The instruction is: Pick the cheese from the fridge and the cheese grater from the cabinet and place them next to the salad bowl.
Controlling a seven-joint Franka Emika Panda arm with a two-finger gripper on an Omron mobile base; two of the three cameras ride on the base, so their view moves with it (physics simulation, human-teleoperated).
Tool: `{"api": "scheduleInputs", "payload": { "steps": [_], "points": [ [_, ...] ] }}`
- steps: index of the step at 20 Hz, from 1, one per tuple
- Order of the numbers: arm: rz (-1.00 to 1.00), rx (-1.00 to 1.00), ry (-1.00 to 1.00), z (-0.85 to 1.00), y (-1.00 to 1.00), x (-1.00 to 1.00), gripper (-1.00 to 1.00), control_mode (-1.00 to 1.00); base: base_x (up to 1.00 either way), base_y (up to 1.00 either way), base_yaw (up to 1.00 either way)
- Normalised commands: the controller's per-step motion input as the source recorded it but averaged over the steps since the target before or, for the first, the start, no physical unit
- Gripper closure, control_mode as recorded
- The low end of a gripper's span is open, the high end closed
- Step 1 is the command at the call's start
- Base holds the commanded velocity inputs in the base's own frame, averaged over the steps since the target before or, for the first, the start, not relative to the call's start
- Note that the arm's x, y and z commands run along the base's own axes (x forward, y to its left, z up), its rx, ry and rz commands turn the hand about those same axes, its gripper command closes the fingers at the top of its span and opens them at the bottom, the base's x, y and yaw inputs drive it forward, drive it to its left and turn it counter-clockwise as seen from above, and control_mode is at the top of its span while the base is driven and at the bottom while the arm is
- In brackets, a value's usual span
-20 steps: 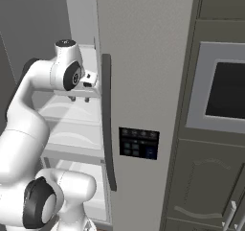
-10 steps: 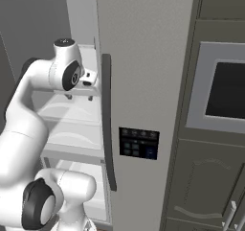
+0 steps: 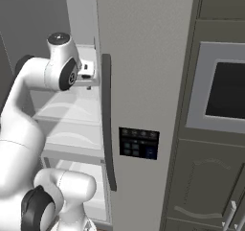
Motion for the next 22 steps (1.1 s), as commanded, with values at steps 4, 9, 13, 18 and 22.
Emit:
{"api": "scheduleInputs", "payload": {
  "steps": [4, 9, 13, 18, 22],
  "points": [
    [0.03, 0.00, -0.07, 0.08, 0.28, 0.00, -1.00, -1.00, 0.00, 0.00, 0.00],
    [0.00, 0.00, -0.03, 0.10, 0.60, 0.10, -1.00, -1.00, 0.00, 0.00, 0.00],
    [0.03, 0.00, 0.00, 0.00, 0.59, 0.50, -1.00, -1.00, 0.00, 0.00, 0.00],
    [0.04, 0.00, 0.00, 0.01, 0.39, 0.70, -1.00, -1.00, 0.00, 0.00, 0.00],
    [0.00, 0.00, 0.00, 0.07, 0.31, 0.42, -1.00, -1.00, 0.00, 0.00, 0.00]
  ]
}}
